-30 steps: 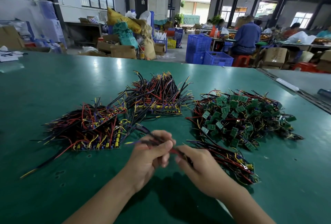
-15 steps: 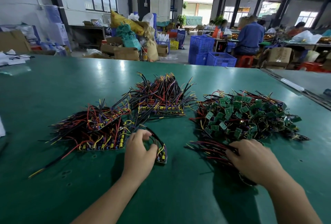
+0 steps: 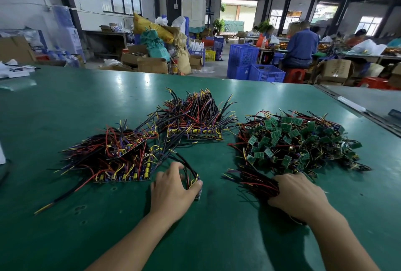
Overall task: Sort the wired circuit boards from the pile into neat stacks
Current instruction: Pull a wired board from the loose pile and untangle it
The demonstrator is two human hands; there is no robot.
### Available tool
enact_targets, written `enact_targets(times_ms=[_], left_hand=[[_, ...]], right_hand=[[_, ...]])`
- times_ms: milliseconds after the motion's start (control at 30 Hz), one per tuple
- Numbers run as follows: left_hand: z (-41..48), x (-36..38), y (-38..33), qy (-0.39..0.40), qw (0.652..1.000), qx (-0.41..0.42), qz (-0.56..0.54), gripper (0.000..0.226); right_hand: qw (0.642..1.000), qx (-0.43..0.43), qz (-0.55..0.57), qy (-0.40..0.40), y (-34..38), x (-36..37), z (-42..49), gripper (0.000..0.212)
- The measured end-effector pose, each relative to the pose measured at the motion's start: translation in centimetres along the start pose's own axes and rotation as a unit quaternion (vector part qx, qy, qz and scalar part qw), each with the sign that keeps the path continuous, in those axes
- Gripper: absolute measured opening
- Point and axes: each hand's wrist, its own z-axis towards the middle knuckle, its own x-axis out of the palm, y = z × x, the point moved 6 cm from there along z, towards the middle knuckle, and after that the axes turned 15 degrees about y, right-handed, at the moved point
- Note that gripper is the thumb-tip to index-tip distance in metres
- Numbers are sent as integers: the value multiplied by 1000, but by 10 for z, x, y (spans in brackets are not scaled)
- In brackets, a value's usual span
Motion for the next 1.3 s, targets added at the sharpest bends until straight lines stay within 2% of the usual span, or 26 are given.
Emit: enact_targets(times_ms=[100, 167, 300, 467, 567, 633, 700, 733, 767, 833, 900, 967, 1033, 1100, 1300], left_hand=[[0, 2, -1, 15, 999, 16, -37, 51], [0, 3, -1, 22, 997, 23, -66, 52], [-1, -1, -5, 22, 989, 50, -137, 46], [1, -5, -4, 21, 973, 54, -224, 46], [2, -4, -3, 18, 960, 56, -273, 44], [2, -4, -5, 14, 949, 68, -306, 42], [1, -4, -10, 7, 942, 86, -324, 38], [0, -4, -12, 3, 941, 97, -326, 35], [-2, -4, -15, -3, 939, 111, -326, 31], [-6, -7, -20, -21, 935, 140, -324, 24], [-9, -10, -23, -41, 933, 162, -318, 17], [-12, -12, -25, -46, 931, 181, -315, 12], [-15, -11, -29, -33, 927, 203, -313, 10], [-19, -10, -34, -13, 924, 224, -311, 10], [-21, -4, -37, 59, 904, 224, -361, 26]], right_hand=[[1000, -5, 5, -28, -2, -1, 2, 28], [999, 3, 26, -42, -4, -4, 3, 42], [999, 29, 12, -30, -11, -5, 2, 88], [1000, 1, 5, -26, -10, -8, -5, 102], [997, -35, -10, -66, 1, -16, -10, 97], [981, -103, 7, -162, 18, -25, -20, 80], [933, -206, 62, -289, 37, -32, -34, 55], [907, -246, 73, -335, 47, -32, -42, 44], [893, -275, 75, -349, 57, -29, -46, 36], [897, -301, 91, -311, 74, -19, -45, 32], [907, -306, 154, -245, 83, -9, -40, 39], [900, -313, 242, -185, 90, -1, -37, 49], [885, -314, 311, -149, 96, 8, -33, 48], [863, -309, 380, -120, 100, 14, -31, 41], [758, -315, 568, -61, 103, 21, -24, 17]])
